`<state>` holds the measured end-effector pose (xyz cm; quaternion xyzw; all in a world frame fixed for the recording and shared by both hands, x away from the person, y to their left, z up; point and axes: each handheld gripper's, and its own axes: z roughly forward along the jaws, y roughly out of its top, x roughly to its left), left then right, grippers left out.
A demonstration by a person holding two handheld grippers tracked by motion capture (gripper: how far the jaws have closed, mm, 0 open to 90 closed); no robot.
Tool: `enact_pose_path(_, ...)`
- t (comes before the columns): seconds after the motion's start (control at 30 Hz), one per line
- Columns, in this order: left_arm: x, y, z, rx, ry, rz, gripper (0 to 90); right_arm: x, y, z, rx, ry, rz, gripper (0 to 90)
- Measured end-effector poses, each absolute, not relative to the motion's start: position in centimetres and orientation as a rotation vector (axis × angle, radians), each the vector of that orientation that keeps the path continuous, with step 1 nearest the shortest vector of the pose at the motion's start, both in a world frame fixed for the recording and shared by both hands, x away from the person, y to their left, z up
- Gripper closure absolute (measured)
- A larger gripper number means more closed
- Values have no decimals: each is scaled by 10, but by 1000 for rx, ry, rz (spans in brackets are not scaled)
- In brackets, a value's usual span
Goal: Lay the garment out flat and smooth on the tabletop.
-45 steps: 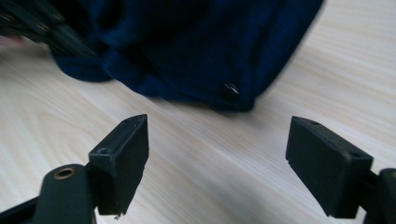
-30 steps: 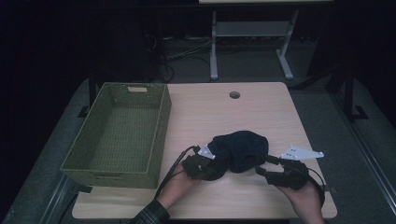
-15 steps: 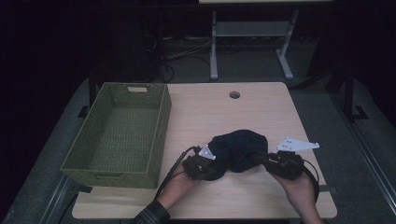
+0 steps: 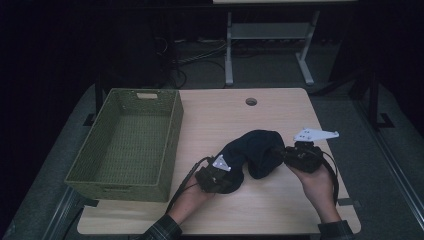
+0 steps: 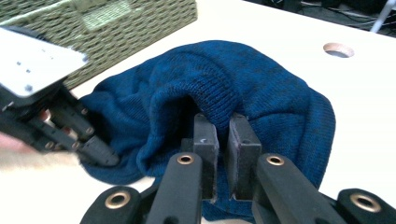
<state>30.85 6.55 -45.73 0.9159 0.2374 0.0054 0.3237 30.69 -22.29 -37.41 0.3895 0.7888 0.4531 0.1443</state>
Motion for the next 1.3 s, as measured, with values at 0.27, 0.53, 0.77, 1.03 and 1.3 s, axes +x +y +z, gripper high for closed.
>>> enact_pose_path(0.27,309,66,-457,2407,618,18,894,334,-217,-358,1128,2253,1262,841)
enact_pose_path(0.53,310,66,-457,2402,627,7,894,360,-209,-345,1129,2241,1225,845)
enact_pose_path(0.77,310,66,-457,2402,623,1,894,390,-201,-335,1159,2222,1216,848)
enact_pose_path(1.03,311,67,-458,2400,620,-4,894,425,-186,-331,1175,2231,1180,849)
enact_pose_path(1.3,312,67,-458,2402,617,-9,894,455,-172,-338,1204,2231,1147,846)
